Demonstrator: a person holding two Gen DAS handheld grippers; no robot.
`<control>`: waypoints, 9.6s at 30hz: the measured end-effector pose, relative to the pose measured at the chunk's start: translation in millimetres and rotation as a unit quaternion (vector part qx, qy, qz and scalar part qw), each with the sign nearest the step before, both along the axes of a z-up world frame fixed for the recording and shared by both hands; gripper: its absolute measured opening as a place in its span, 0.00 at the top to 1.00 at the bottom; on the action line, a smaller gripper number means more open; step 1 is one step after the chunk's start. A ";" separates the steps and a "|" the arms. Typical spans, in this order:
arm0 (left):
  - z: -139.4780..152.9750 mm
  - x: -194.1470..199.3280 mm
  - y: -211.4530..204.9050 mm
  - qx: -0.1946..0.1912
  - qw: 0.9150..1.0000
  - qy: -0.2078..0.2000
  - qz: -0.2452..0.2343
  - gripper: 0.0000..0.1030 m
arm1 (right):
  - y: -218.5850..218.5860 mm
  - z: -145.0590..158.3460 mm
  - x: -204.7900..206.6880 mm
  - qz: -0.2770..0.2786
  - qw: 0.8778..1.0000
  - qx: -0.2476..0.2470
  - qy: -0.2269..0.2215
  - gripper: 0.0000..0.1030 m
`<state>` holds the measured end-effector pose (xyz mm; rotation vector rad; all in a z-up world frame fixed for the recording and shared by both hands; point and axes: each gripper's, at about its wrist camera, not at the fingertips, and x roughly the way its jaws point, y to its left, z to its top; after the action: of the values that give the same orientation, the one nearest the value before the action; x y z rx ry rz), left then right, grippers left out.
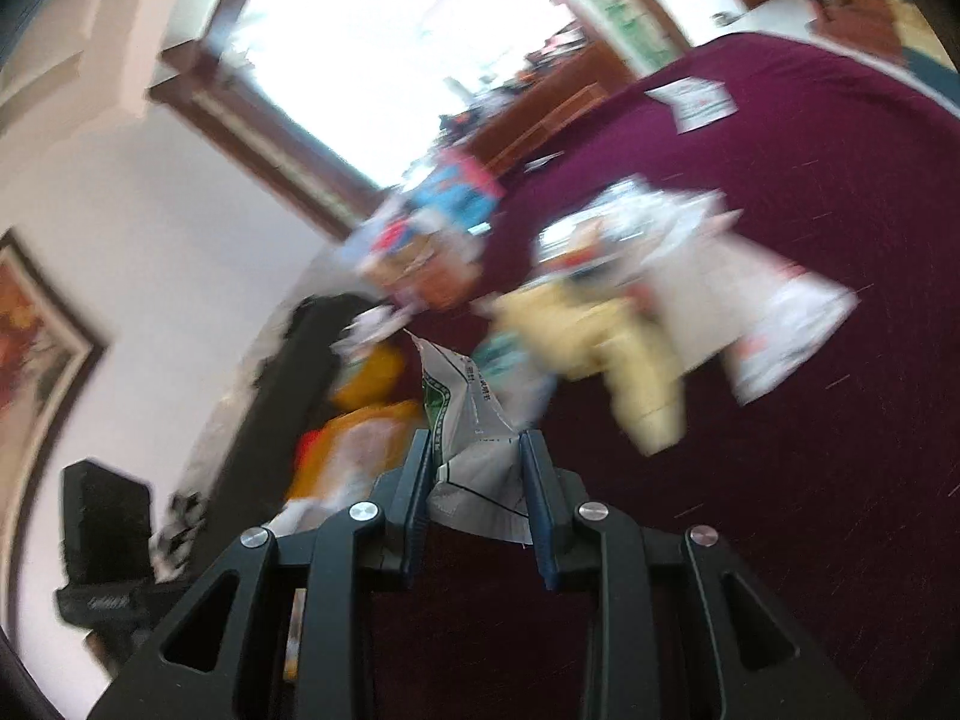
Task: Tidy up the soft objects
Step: 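Carry the bag and towel over the tray and open both grippers to release them, then grasp the white printed bag with the right gripper while the left grasps the yellow cloth, then carry the bag and yellow cloth into the tray and open both grippers, then grasp the red-printed white bag with the right gripper while the left grasps the white tube, then carry the bag and tube into the tray and open both grippers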
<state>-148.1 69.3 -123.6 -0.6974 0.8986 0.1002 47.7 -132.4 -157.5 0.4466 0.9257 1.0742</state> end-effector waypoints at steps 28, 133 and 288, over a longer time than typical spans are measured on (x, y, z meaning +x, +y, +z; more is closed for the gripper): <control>-34.8 11.7 197.2 0.071 0.996 0.058 0.020 0.56 | 228.7 -19.9 -43.1 0.119 0.987 -0.090 0.054 0.73; 27.3 -66.3 29.5 -0.048 0.998 -0.012 0.028 0.61 | 51.8 37.4 -38.0 0.103 0.993 0.000 -0.054 0.91; -45.9 -132.0 137.1 0.034 0.968 0.073 0.236 0.74 | 241.0 21.9 -94.3 0.148 0.958 -0.172 -0.173 0.80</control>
<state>-280.1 206.4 -169.4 -0.8372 0.8500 0.6117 -46.6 108.7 -135.6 -0.1729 0.8575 1.1846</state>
